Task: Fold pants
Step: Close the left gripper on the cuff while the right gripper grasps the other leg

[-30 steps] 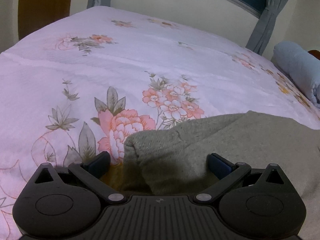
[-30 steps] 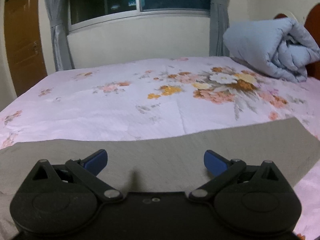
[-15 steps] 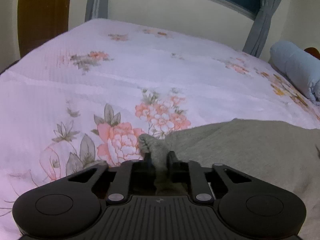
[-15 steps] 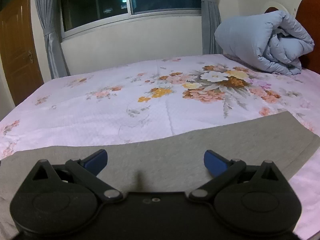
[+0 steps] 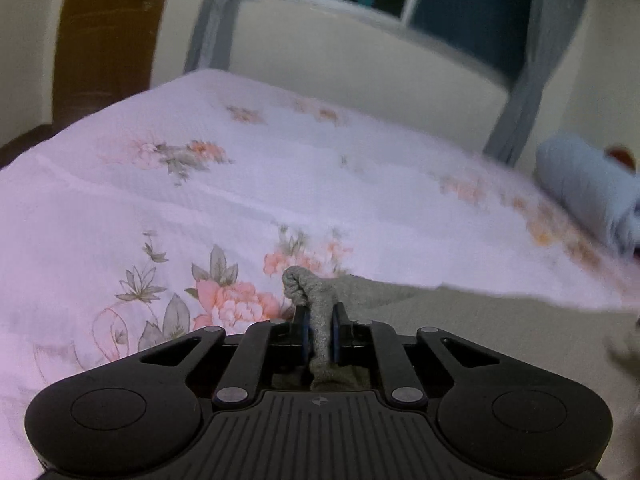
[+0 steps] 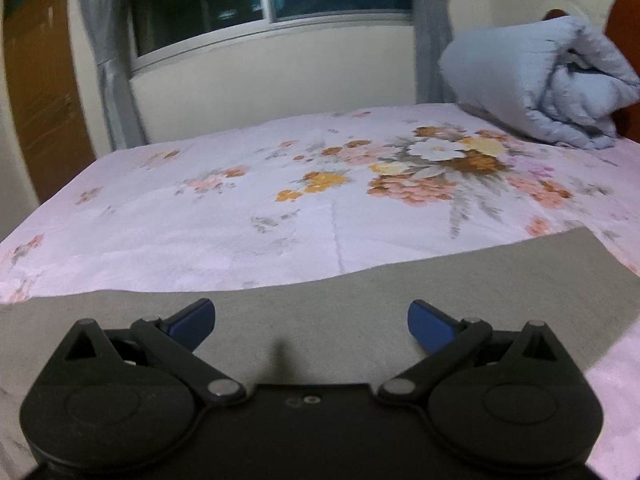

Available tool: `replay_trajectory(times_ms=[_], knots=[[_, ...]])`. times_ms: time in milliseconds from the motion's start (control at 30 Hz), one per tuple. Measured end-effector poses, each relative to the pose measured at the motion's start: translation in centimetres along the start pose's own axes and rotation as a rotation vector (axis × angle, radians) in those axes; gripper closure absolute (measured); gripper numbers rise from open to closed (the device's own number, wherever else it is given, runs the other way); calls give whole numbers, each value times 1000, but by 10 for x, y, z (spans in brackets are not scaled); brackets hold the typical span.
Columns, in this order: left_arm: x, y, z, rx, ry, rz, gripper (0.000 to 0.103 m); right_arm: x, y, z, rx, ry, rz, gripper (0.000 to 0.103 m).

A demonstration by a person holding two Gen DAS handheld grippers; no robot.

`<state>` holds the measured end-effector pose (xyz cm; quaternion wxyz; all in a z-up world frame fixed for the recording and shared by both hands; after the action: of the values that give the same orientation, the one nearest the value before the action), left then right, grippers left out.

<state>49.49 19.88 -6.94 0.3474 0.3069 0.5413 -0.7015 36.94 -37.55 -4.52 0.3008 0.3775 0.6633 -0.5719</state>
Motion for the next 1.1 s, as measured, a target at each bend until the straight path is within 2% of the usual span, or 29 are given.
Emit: replay_trajectory(times_ms=[167,267,333,400,567,667,767,867,900,933,1100], knots=[[-3,-22,2,5,-44,92,93,-3,30,-9,-90,-108,-57,6],[-7,-41,5,14,-68,165,93,-7,46,-19,-148,-214,-67,16],[-10,-52,7,28,-75,208,93,-10,55,-24,-184,-282,-72,31],[-13,-60,9,34,-75,235,93,-13,64,-26,-225,-328,-83,31],[-17,-63,11,38,-60,237,93,-13,80,-29,-318,-392,-133,32],[-18,-59,10,30,-60,219,93,-9,84,-35,-365,-480,-137,33],[-17,-58,12,31,-52,208,93,-6,93,-45,-400,-577,-185,41],[-17,-54,13,28,-54,189,93,-4,100,-51,-440,-608,-257,69],[-17,-52,13,19,-51,177,93,-5,100,-51,-441,-602,-266,98],[-16,-50,12,12,-52,165,93,-7,97,-51,-439,-597,-255,103],[-11,-51,9,29,-56,154,93,-10,63,-47,-436,-587,-195,103]])
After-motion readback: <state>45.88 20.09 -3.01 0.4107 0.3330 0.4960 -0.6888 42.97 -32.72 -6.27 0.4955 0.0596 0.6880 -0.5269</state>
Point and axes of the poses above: each gripper's, at about its wrist camera, not at the fingertips, and y roughly the way its jaws point, z to its right, x to its underside, the point moved 4 cm from there along y, roughly the way its jaws point, and after that the axes turned 4 degrees about y, right-handed, at the moved point
